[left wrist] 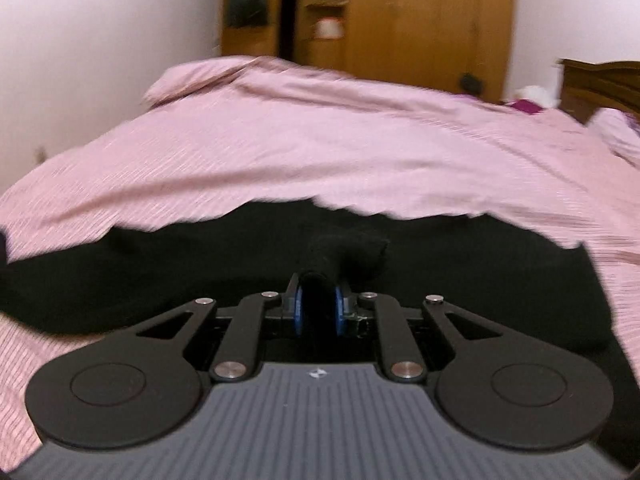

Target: Fold small clothes

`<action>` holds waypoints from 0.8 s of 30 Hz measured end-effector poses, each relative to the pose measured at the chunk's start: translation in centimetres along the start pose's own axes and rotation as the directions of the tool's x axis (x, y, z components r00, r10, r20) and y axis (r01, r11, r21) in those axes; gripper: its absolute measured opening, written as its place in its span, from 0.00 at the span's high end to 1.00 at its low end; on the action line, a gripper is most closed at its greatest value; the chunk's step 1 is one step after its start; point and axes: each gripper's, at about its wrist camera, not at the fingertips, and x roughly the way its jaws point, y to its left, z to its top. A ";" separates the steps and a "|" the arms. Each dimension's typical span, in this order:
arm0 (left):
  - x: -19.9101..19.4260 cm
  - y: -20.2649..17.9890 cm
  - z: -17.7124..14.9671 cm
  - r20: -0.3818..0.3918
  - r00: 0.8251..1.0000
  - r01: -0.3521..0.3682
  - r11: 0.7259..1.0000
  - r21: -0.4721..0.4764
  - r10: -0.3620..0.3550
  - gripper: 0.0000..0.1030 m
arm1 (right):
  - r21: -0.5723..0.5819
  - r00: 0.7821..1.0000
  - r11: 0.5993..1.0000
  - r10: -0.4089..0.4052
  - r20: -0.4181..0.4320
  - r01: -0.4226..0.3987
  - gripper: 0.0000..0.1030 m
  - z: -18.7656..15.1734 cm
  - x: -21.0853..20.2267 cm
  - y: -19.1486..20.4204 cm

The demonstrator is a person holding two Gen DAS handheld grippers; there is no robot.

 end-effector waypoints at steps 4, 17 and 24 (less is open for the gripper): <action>0.9 3.3 -1.4 -0.065 0.997 -0.041 0.998 -0.045 0.038 0.83 | -0.015 1.000 1.000 -0.013 -0.011 0.013 0.33 -0.1 0.3 0.5; -0.6 6.6 -2.4 -0.038 0.999 -0.017 0.998 -0.057 0.015 0.56 | -0.073 0.998 0.996 -0.062 -0.033 0.060 0.33 0.0 0.9 2.0; -1.2 8.0 -1.3 -0.001 1.000 -0.016 0.998 -0.066 0.016 0.47 | -0.131 0.997 0.990 -0.063 -0.043 0.057 0.33 0.5 1.3 3.3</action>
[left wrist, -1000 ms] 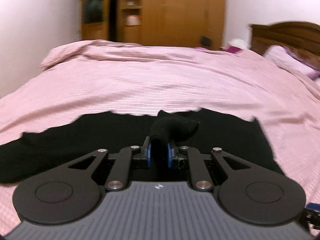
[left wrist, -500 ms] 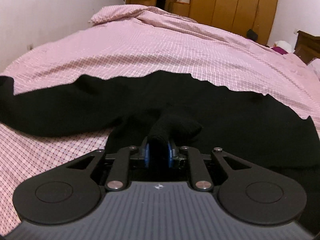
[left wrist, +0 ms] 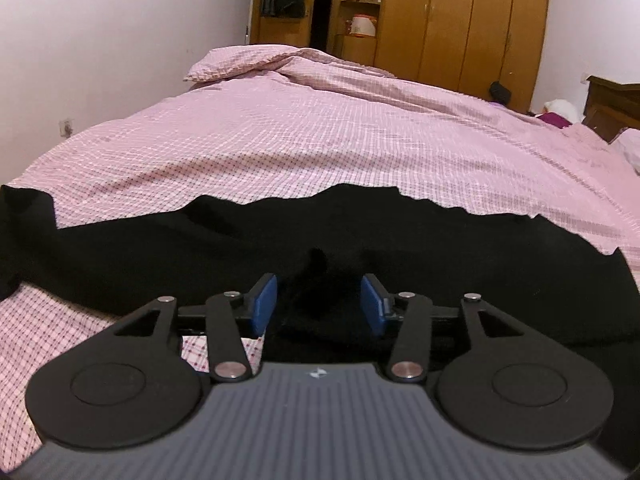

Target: Fold small clothes

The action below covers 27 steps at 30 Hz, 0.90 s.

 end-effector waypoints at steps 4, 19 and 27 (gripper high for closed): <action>1.1 -0.2 0.4 0.004 1.000 0.006 1.000 0.025 -0.006 0.40 | -0.024 1.000 1.000 0.013 0.014 -0.013 0.34 1.4 0.0 0.3; 5.4 0.7 0.8 -0.033 0.993 0.115 0.993 0.012 -0.114 0.46 | -0.096 0.996 0.994 0.058 0.069 -0.051 0.34 9.3 5.9 0.2; 5.7 0.6 1.2 -0.041 0.990 0.139 0.990 0.014 -0.138 0.82 | -0.118 0.997 0.992 0.040 0.070 -0.031 0.34 13.7 12.6 0.8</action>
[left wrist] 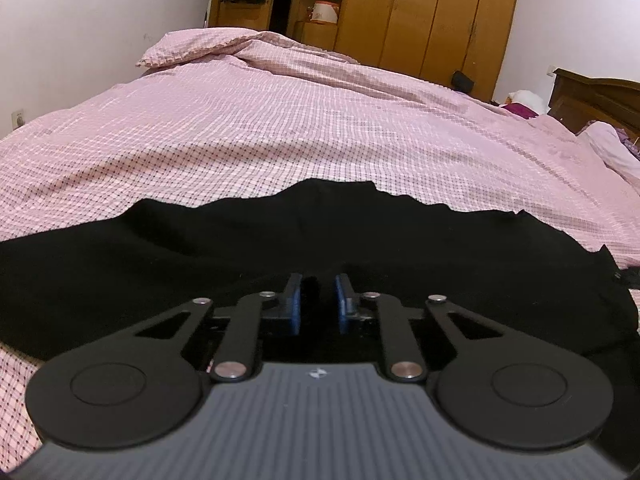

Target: Fold small clothes

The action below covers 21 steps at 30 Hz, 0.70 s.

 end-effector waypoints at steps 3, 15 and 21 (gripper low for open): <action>0.4 -0.1 0.2 -0.016 1.000 0.009 1.000 0.001 -0.009 0.83 | 0.032 1.000 0.999 0.021 -0.005 -0.020 0.35 0.9 1.8 -0.1; -0.1 -0.9 2.7 0.099 0.995 0.003 1.000 0.030 -0.006 0.94 | 0.022 0.987 0.999 -0.031 0.155 0.028 0.91 1.6 1.3 -0.8; 2.7 -1.4 5.3 0.125 0.992 -0.033 0.997 0.074 0.023 0.94 | 0.082 0.972 0.993 -0.098 0.215 0.082 0.91 2.0 1.8 -1.5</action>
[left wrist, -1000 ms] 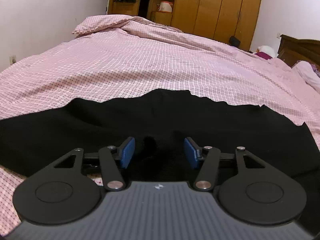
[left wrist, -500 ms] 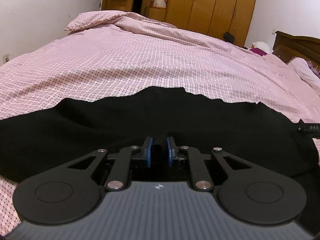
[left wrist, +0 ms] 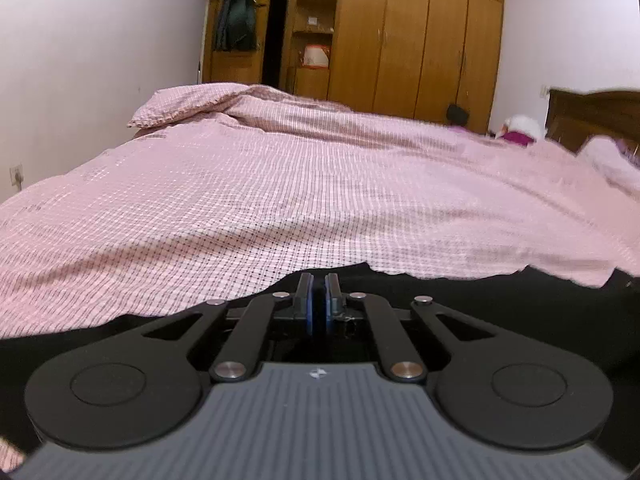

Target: Fold small clothes

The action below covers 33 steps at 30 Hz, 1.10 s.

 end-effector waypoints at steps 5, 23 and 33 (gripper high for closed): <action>5.2 0.2 -1.2 -0.135 0.988 -0.069 0.997 0.047 0.074 0.93 | -0.038 0.995 0.999 -0.037 -0.091 0.034 0.89 -1.1 2.6 0.4; 0.2 2.4 -2.0 -0.127 0.971 -0.195 0.979 0.058 0.201 0.32 | -0.022 0.993 1.000 -0.014 -0.117 0.011 0.55 -0.6 -2.4 0.0; -7.0 5.4 -2.0 -0.113 0.951 -0.290 0.957 -0.008 0.287 0.23 | -0.007 0.994 0.999 0.048 -0.095 -0.049 0.53 -1.4 -10.0 0.8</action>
